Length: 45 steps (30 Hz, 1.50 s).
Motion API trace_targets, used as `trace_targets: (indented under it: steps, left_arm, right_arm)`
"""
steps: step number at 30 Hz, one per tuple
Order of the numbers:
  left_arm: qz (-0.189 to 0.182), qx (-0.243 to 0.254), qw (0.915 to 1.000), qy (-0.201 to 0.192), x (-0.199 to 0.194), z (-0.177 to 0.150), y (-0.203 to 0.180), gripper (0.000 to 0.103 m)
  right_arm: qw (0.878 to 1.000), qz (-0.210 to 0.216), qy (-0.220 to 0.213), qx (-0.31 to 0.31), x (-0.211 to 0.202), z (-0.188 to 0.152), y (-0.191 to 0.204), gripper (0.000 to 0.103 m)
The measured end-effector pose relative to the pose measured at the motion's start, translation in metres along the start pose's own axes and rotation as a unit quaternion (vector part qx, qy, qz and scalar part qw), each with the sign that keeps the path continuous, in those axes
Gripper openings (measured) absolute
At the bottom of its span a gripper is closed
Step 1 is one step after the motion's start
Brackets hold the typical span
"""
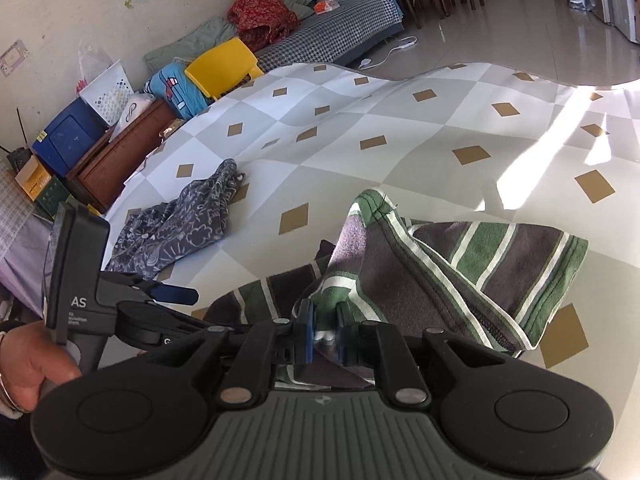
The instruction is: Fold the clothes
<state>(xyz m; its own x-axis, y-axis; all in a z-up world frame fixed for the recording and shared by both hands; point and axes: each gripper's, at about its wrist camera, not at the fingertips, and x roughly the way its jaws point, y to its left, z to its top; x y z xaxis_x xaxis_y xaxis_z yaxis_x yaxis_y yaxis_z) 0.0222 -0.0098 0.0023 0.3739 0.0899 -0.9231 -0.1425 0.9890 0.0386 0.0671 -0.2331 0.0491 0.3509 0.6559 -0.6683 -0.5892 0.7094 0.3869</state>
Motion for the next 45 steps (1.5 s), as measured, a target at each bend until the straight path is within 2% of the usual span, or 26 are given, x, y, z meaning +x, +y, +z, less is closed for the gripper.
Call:
trace_targets:
  steps: [3, 9, 16, 28, 33, 34, 36, 39, 45]
  left_arm:
    - [0.001, 0.004, 1.0000, -0.003, -0.001, 0.000, 0.000, 0.103]
    - [0.000, 0.002, 1.0000, -0.001, 0.000, 0.000, 0.001, 0.103]
    - [-0.002, 0.011, 0.9999, -0.003, -0.001, -0.003, 0.000, 0.103]
    - [0.000, 0.038, 0.9993, -0.001, 0.000, -0.018, 0.008, 0.103]
    - [-0.002, 0.041, 0.9991, 0.005, 0.005, -0.023, 0.010, 0.103]
    - [-0.002, 0.041, 0.9991, 0.005, 0.006, -0.023, 0.010, 0.103]
    - [-0.001, 0.040, 0.9992, 0.005, 0.006, -0.024, 0.010, 0.103]
    - [-0.005, 0.041, 0.9991, 0.006, 0.006, -0.022, 0.008, 0.103]
    - [-0.034, 0.039, 0.9987, -0.003, 0.002, -0.017, -0.002, 0.102]
  right_arm:
    - [1.000, -0.008, 0.021, -0.009, 0.001, -0.007, 0.000, 0.027]
    - [1.000, -0.011, 0.015, 0.001, -0.011, -0.010, -0.004, 0.037]
    - [0.999, -0.022, 0.032, -0.001, -0.003, -0.020, -0.002, 0.041]
    - [0.996, -0.062, 0.052, -0.037, 0.044, -0.021, 0.002, 0.044]
    - [0.995, -0.082, 0.048, -0.040, 0.060, -0.023, -0.001, 0.044]
    - [0.994, -0.085, 0.047, -0.040, 0.062, -0.022, -0.002, 0.043]
    - [0.994, -0.094, 0.042, -0.042, 0.064, -0.020, -0.002, 0.029]
    - [0.995, -0.095, 0.023, -0.032, 0.061, -0.015, -0.001, 0.015]
    - [0.997, -0.061, -0.048, -0.001, 0.032, 0.005, 0.001, 0.012]
